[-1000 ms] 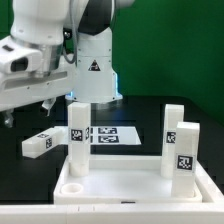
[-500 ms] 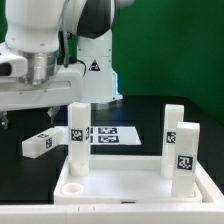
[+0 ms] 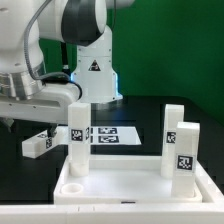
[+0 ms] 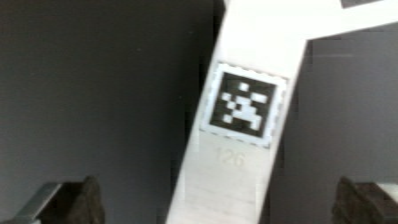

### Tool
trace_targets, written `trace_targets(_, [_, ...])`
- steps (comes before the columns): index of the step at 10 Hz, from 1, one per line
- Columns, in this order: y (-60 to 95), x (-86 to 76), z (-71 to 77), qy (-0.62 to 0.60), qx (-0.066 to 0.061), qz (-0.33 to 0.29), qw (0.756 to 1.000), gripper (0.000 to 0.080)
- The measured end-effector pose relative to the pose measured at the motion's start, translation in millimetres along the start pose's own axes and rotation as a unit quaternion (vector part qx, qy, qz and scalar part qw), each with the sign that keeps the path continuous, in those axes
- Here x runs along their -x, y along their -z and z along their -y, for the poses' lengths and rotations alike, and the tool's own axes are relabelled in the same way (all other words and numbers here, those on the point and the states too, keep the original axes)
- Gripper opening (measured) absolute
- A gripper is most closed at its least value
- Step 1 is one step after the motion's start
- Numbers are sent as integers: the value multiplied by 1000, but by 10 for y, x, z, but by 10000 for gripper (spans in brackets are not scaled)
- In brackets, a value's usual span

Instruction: Assemble desk

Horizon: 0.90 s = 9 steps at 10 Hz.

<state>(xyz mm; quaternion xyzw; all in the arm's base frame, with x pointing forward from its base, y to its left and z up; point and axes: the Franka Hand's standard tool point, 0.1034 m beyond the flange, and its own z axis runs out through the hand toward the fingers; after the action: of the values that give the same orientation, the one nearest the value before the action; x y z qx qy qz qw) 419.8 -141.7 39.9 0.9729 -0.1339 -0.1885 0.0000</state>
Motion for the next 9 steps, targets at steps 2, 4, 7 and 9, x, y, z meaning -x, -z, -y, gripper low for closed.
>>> trace_targets(2, [-19,4,33,-66,-10,3,998,648])
trace_targets(4, [-59,-13,-50,-155,-89,55,982,648])
trace_targets(7, [-56,83,-39,-152,-113,104,976,648])
trace_targets(9, [-81,175,-23,-147,-122,171,967,648])
